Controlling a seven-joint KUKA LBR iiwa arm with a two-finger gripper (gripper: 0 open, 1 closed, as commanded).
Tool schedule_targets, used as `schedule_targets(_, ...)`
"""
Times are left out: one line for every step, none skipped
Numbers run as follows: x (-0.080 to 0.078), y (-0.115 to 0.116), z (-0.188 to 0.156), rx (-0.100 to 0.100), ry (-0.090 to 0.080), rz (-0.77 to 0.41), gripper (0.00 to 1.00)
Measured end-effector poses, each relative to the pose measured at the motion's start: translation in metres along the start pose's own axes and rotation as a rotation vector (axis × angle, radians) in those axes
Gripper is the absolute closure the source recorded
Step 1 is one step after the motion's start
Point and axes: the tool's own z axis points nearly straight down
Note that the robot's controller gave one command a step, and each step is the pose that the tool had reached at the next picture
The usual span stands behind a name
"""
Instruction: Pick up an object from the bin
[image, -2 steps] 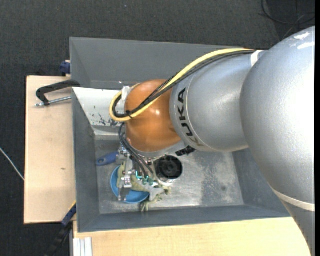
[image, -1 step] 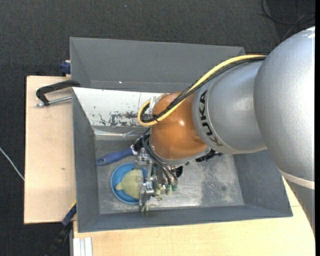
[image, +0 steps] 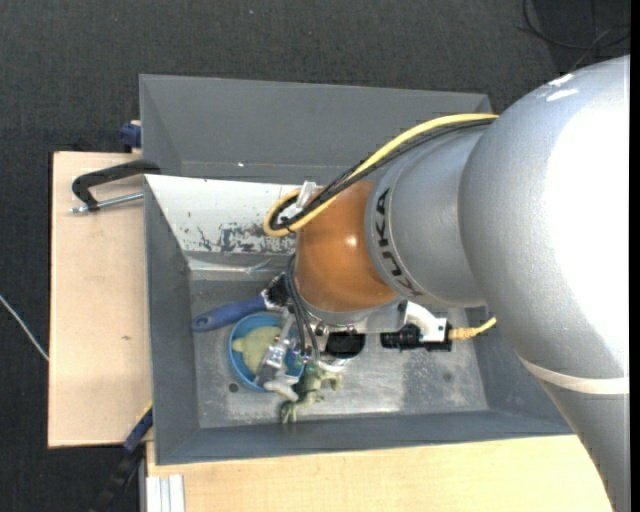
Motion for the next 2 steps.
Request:
schedule_targets(-0.002,-0.002,0.001,0.002,-0.003,0.002,1.0)
schedule_targets(-0.013,-0.012,-0.138,0.005,-0.003,-0.056,1.0)
